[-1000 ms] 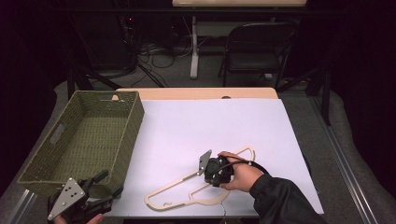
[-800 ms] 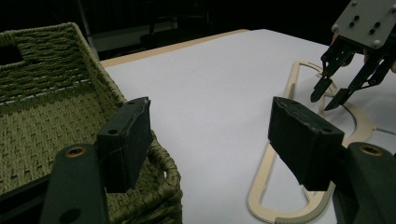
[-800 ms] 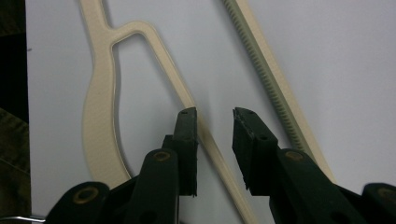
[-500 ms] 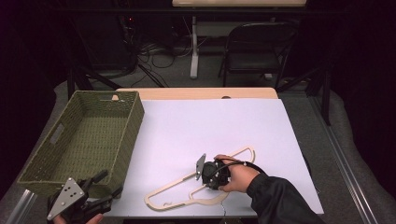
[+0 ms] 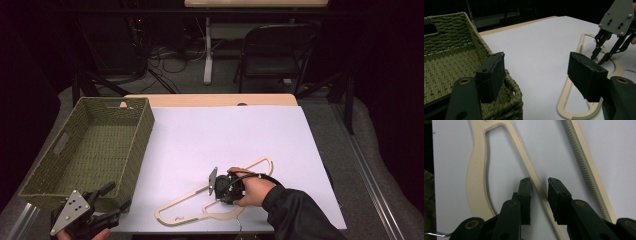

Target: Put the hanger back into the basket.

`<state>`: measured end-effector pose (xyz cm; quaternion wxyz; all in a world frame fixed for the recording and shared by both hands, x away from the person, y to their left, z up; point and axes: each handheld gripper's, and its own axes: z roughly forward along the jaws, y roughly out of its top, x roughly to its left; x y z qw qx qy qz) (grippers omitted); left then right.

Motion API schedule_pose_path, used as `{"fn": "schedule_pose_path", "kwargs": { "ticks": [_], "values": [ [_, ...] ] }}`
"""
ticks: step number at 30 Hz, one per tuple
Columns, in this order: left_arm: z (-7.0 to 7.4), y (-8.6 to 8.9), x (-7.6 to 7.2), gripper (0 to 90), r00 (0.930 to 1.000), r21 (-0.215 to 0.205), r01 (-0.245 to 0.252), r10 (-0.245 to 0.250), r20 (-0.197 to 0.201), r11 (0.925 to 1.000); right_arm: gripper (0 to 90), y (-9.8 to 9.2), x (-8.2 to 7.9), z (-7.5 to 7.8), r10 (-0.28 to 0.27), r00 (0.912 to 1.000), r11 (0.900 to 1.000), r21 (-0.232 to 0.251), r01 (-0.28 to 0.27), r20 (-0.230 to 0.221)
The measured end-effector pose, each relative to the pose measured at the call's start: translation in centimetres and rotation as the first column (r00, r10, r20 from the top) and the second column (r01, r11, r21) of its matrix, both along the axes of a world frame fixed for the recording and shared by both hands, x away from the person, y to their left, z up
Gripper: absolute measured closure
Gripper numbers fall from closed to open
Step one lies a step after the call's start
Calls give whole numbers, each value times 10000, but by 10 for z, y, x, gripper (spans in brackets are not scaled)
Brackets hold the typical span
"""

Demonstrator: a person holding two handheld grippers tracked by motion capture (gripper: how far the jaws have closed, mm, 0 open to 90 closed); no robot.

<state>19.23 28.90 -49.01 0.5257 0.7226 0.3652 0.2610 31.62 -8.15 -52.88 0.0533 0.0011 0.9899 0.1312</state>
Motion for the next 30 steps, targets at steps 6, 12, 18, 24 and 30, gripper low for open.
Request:
{"fn": "schedule_pose_path", "kwargs": {
  "ticks": [6, 12, 18, 24, 30],
  "values": [
    [0, 0, 0, 302, 10000, 5, -8, 8, 5, 10000, 741, 1, 0, 0, 119, 9999, 9999, -54, -119, 18],
    [0, 0, 0, 303, 10000, -7, -29, 29, -1, 10000, 768, 2, -1, 0, 521, 9985, 9985, -157, -518, 186],
    [0, 0, 0, 303, 10000, -31, -51, 51, 3, 10000, 789, 2, -1, 0, 654, 9977, 9975, -266, -649, 175],
    [0, 2, 0, 303, 10000, -66, -85, 85, 19, 9999, 841, 1, -3, 1, 771, 9969, 9963, -365, -777, -179],
    [1, 2, 0, 303, 9999, -94, -131, 131, 11, 9999, 852, -1, -4, 3, 844, 9957, 9959, -284, -856, -394]
  ]
}}
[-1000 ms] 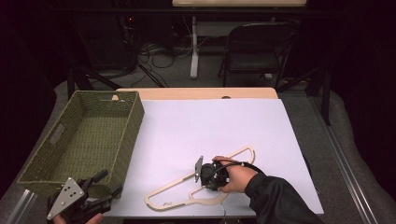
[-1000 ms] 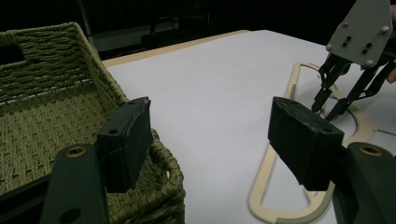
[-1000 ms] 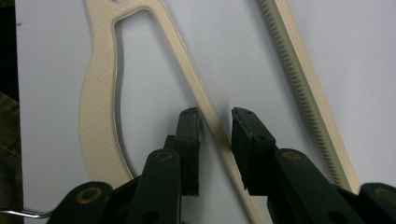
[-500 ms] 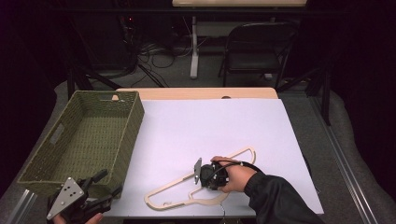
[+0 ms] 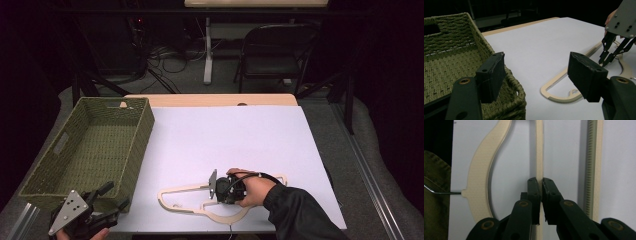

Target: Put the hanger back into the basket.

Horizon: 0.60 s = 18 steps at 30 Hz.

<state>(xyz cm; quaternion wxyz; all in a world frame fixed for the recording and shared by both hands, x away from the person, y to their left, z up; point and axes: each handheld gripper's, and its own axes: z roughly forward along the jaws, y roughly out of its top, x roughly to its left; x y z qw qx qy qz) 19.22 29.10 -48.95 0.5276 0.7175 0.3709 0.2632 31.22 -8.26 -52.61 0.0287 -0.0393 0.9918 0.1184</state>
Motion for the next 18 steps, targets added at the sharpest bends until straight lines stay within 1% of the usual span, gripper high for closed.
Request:
{"fn": "schedule_pose_path", "kwargs": {
  "ticks": [10, 11, 15, 17, 18],
  "values": [
    [0, 0, 0, 303, 10000, -4, 12, -12, 0, 10000, 854, -1, 0, 1, -9, 9999, 10000, -32, 8, -150],
    [0, 0, 0, 303, 10000, 2, 14, -14, -4, 10000, 854, -1, 0, 1, -57, 9995, 10000, 28, 58, -318],
    [1, -1, -1, 304, 10000, 60, 23, -23, 27, 10000, 854, -1, 0, 2, -52, 9996, 10000, 74, 54, -294],
    [1, -1, -1, 304, 10000, 67, 50, -50, 55, 10000, 854, -1, 0, 3, -73, 9994, 9999, 106, 76, -336],
    [1, -2, -1, 304, 10000, 68, 68, -69, 71, 10000, 855, -2, 0, 5, -93, 9990, 9997, 200, 103, -447]
  ]
}}
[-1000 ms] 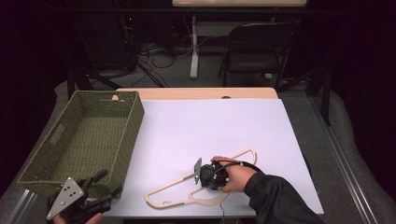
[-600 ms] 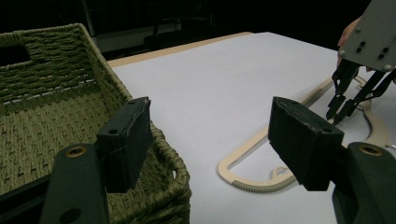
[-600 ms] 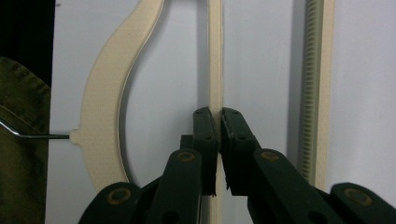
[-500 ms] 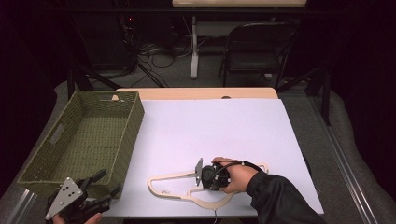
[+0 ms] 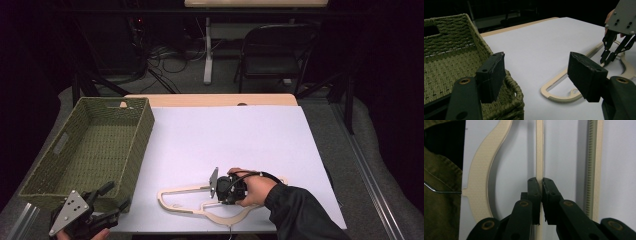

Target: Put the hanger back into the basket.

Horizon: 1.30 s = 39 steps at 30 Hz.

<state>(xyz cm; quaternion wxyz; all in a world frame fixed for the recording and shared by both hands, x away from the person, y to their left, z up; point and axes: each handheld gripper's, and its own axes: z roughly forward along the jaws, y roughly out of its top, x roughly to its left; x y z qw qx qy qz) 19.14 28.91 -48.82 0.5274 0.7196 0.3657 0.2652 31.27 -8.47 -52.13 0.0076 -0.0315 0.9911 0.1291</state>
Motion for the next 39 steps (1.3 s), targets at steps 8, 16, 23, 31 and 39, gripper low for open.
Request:
{"fn": "schedule_pose_path", "kwargs": {
  "ticks": [8, 16, 23, 31, 39],
  "values": [
    [4, -11, -3, 305, 9994, 176, 321, -324, 137, 9993, 855, -3, 1, 14, -137, 9999, 9993, 358, 135, 44],
    [5, -23, -1, 322, 9980, 329, 630, -630, -25, 9975, 855, -3, 4, 38, -265, 9995, 9987, 444, 257, 178],
    [2, -43, 7, 263, 9934, 387, 1098, -1084, -376, 9932, 855, 1, 11, 47, -299, 9994, 9990, 344, 294, 152],
    [2, -71, 20, 220, 9799, 416, 1968, -1951, -412, 9796, 855, 7, 22, 50, -337, 9993, 9990, 302, 333, 129],
    [-3, -100, 37, 217, 9584, 1180, 2779, -2670, -1008, 9533, 855, 8, 33, 52, -555, 9985, 9978, 350, 555, -4]
  ]
}}
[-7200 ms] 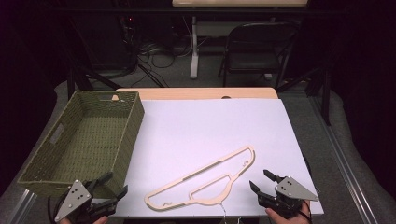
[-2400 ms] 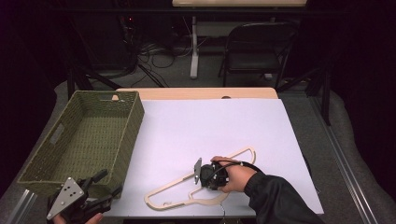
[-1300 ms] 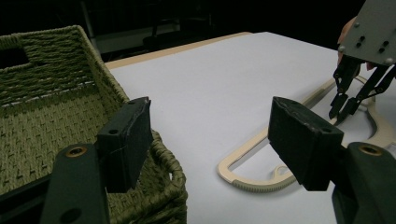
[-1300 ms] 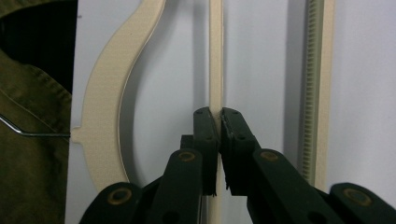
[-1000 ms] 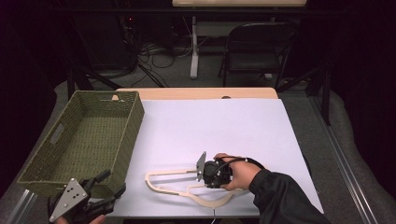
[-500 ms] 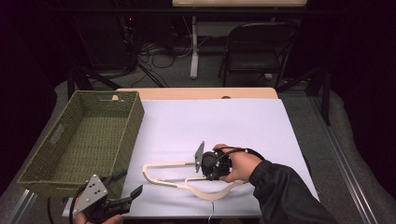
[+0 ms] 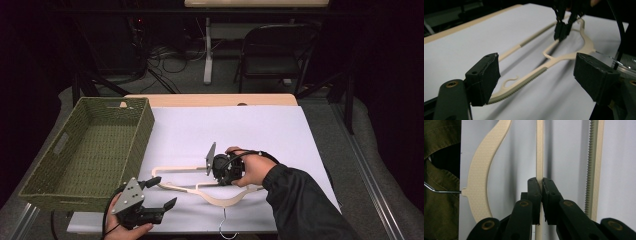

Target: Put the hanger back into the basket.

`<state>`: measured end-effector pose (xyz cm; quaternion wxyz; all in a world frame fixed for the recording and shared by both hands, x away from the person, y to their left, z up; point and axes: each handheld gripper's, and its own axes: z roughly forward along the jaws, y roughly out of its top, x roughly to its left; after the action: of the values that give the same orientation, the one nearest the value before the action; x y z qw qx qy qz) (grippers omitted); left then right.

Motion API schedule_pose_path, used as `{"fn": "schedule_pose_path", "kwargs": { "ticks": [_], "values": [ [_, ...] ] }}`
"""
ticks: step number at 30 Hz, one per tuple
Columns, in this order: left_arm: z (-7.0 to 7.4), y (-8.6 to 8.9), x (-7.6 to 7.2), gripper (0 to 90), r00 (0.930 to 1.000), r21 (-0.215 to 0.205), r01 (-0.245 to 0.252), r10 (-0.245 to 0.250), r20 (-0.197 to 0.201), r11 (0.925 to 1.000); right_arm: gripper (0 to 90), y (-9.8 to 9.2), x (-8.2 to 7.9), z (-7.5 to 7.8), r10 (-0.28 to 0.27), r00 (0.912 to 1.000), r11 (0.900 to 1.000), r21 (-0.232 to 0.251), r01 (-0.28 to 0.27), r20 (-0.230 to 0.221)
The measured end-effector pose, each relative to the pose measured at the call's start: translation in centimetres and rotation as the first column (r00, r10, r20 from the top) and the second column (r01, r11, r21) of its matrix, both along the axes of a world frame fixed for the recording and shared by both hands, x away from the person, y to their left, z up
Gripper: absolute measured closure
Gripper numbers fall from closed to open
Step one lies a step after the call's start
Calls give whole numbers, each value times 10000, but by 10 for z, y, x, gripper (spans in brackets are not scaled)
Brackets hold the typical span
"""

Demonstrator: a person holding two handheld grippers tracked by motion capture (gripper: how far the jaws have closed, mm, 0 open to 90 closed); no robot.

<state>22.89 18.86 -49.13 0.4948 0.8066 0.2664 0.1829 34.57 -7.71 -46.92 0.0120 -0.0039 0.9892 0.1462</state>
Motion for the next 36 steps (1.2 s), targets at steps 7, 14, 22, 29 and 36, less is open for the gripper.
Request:
{"fn": "schedule_pose_path", "kwargs": {
  "ticks": [7, 14, 22, 29, 36],
  "values": [
    [-11, -23, 6, 276, 9959, 1359, 481, -579, 693, 9896, 855, -3, 3, 2, -41, 9999, 10000, -8, 41, -100],
    [-17, -38, 11, 275, 9906, 2006, 558, -793, 1111, 9781, 855, -3, 2, 4, -159, 9995, 9999, -72, 157, -260],
    [-24, -56, 15, 289, 9824, 3008, 811, -1272, 1371, 9502, 855, 0, 1, 5, -205, 9988, 9997, -142, 199, -435],
    [-28, -68, 19, 361, 9733, 3465, 1105, -1720, 1521, 9315, 855, 2, 1, 3, -207, 9984, 9996, -208, 197, -524],
    [-33, -76, 22, 459, 9618, 4094, 1375, -2204, 1626, 9019, 855, 5, 0, 1, -108, 9978, 9997, -240, 92, -653]
  ]
}}
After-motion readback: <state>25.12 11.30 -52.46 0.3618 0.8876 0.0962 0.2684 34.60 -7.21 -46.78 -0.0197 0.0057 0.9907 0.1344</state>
